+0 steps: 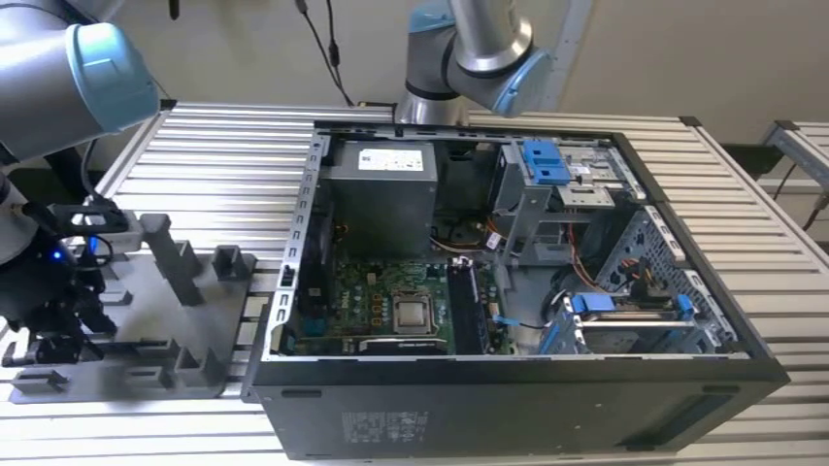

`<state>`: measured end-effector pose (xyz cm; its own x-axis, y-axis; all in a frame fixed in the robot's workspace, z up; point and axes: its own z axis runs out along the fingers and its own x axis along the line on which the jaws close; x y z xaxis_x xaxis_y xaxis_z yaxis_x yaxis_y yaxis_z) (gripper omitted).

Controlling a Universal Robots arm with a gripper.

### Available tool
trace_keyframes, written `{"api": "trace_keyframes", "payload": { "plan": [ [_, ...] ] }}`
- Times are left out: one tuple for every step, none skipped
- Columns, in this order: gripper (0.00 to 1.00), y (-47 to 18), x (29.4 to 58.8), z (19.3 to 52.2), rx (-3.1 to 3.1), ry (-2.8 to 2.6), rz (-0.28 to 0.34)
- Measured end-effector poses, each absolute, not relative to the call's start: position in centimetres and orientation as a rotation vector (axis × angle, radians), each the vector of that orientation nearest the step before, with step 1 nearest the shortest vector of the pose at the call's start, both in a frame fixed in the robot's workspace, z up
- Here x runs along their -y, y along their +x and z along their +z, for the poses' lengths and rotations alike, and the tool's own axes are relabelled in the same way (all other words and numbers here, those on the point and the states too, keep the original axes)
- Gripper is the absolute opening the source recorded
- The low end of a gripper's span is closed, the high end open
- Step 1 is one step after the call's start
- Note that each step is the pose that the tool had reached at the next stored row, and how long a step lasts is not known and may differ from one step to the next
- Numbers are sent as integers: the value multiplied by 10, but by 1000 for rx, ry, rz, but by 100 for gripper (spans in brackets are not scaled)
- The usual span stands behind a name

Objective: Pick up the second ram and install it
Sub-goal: 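Pick up the second ram and move it above second insertion slot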

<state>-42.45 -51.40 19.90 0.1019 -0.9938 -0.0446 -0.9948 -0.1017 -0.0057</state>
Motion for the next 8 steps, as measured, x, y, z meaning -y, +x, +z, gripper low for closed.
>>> {"api": "trace_keyframes", "payload": {
  "plan": [
    [39,-425,514,199,-2082,-2307,45],
    [39,-425,514,199,-2081,-2307,46],
    [33,-425,514,199,-2080,-2308,46],
    [33,-425,514,199,-2080,-2308,46],
    [27,-425,514,199,-2079,-2309,46],
    [27,-425,514,199,-2079,-2310,46],
    [27,-425,514,199,-2078,-2310,46],
    [27,-425,514,199,-2077,-2311,46]
  ]
}}
